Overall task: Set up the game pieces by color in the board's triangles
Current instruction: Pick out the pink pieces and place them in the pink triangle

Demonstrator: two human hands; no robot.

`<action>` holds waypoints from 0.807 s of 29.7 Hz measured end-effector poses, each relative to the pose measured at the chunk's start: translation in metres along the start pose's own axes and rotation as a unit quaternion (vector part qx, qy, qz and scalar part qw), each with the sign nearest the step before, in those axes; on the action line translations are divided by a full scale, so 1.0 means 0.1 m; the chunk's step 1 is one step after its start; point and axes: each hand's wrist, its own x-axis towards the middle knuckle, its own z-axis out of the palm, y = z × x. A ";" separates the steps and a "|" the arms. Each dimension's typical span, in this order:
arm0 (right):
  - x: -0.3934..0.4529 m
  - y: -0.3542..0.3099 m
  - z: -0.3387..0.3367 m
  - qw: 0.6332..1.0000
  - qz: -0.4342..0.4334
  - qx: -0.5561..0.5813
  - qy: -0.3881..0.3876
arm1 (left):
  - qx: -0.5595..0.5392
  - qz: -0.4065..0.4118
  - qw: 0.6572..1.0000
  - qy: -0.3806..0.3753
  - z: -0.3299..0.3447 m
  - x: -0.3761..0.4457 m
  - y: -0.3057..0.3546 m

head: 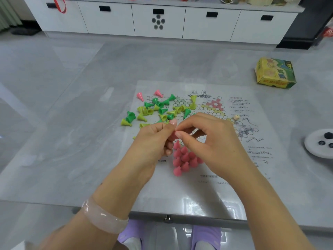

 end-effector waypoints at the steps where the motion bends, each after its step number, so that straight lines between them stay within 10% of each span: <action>1: 0.00 0.00 -0.01 1.000 0.009 0.014 0.003 | 0.033 0.020 0.999 0.009 -0.02 0.01 0.03; 7: 0.05 0.07 -0.09 0.997 0.030 0.037 0.053 | 0.280 0.174 0.931 0.155 -0.29 0.36 0.32; 14: 0.05 0.09 -0.15 0.995 0.046 0.058 0.073 | 0.710 0.136 0.686 0.088 -0.64 1.40 0.44; 24: 0.13 0.16 -0.18 0.994 0.062 0.042 0.083 | 0.671 0.211 0.710 -0.028 -0.46 1.57 0.50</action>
